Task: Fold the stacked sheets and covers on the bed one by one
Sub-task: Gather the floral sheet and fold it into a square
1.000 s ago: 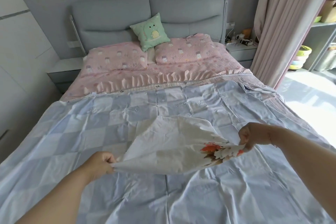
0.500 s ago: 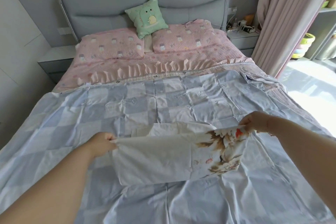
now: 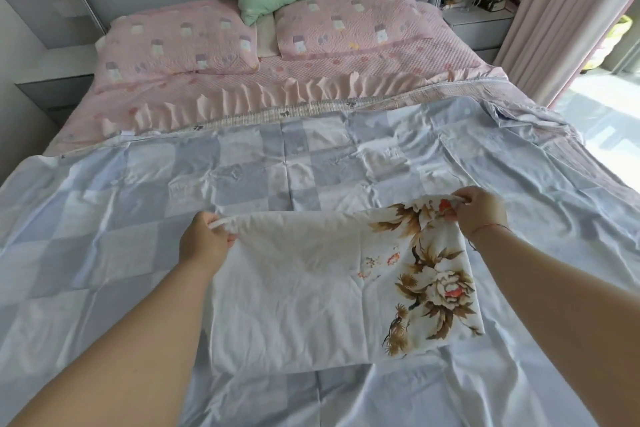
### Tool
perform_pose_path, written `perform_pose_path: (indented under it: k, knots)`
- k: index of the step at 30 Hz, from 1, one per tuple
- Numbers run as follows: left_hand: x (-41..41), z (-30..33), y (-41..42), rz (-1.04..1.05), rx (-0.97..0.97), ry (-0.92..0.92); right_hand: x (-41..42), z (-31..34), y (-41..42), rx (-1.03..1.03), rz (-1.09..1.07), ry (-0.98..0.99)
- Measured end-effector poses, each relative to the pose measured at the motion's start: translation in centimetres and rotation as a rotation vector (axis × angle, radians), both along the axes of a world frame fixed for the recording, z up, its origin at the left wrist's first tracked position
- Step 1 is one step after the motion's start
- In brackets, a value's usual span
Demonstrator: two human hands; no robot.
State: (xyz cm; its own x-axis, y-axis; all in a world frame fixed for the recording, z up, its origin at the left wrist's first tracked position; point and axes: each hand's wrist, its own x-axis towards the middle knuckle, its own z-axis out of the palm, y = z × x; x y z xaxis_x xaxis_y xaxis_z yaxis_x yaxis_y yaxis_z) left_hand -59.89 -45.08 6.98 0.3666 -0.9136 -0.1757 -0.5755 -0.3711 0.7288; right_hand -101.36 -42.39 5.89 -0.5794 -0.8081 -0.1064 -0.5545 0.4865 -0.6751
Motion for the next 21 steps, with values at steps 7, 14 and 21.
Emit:
perform_pose_path:
  k: [7, 14, 21]
  knots:
    - [-7.7, -10.6, 5.8, -0.604, -0.027, -0.561, 10.7, -8.9, 6.8, 0.137, 0.542, 0.147]
    - [-10.3, -18.9, 4.5, -0.972, 0.128, -0.727, 13.2, -15.6, 3.9, 0.332, 0.953, 0.571]
    - [-7.3, -21.7, 2.8, -0.625, 0.192, -0.79, 8.5, -18.5, 0.1, 0.445, 0.698, 0.635]
